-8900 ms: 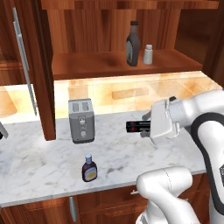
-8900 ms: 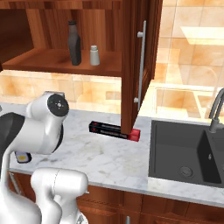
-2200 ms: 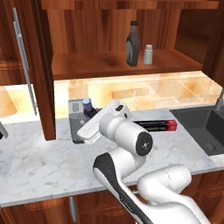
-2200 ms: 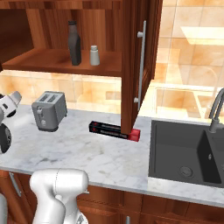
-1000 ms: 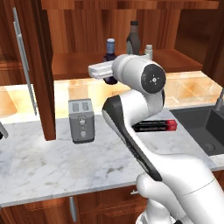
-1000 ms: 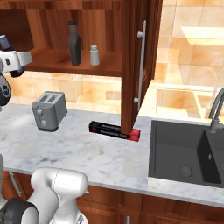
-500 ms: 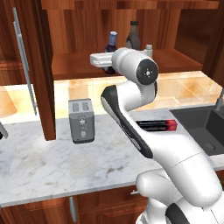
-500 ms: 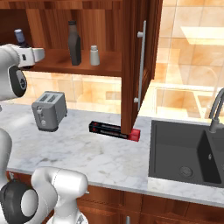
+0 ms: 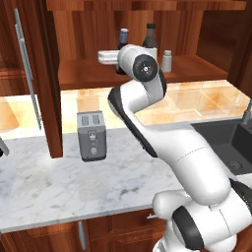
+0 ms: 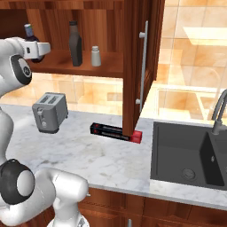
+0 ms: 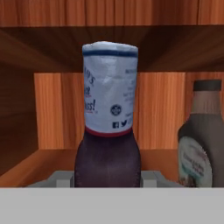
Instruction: There are various items on the counter. Only move the condiments/shakers into the cabinet.
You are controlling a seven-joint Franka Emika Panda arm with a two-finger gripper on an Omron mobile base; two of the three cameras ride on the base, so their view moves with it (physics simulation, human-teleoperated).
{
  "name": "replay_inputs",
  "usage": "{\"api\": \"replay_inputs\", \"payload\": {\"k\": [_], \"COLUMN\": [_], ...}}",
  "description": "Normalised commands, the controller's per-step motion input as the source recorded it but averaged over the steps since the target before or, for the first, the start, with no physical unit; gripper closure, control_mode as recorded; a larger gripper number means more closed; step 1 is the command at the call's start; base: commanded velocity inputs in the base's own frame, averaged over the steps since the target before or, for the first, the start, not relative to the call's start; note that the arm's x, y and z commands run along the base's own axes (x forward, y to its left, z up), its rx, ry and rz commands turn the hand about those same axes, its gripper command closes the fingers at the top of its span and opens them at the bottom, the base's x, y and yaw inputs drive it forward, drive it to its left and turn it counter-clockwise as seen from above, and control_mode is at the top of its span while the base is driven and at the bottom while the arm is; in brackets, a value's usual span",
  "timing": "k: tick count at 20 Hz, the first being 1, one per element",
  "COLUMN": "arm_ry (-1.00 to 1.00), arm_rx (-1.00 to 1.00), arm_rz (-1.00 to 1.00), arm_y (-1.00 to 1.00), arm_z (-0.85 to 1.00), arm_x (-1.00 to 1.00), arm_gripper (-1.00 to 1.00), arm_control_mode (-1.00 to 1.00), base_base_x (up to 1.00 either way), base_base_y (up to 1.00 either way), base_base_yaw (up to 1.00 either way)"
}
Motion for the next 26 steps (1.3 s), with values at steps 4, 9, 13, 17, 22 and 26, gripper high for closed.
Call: {"api": "replay_inputs", "payload": {"k": [4, 9, 13, 17, 22, 26], "arm_ry": [0.03, 0.07, 0.07, 0.04, 0.00, 0.01], "arm_rx": [0.00, 0.00, 0.00, 0.00, 0.00, 0.00], "arm_rz": [-0.08, -0.06, -0.04, -0.02, 0.00, 0.00], "arm_y": [0.00, 0.00, -0.02, 0.00, -0.04, -0.10], "arm_z": [-0.07, -0.17, -0.21, -0.08, -0.01, -0.11], "arm_x": [0.54, 0.43, 0.25, 0.26, 0.28, 0.23], "arm_gripper": [1.00, 1.00, 1.00, 1.00, 1.00, 1.00], "arm_control_mode": [-1.00, -1.00, -1.00, -1.00, -1.00, -1.00], "base_base_x": [0.00, 0.00, 0.00, 0.00, 0.00, 0.00], "base_base_y": [0.00, 0.00, 0.00, 0.00, 0.00, 0.00], "base_base_yaw": [0.00, 0.00, 0.00, 0.00, 0.00, 0.00]}}
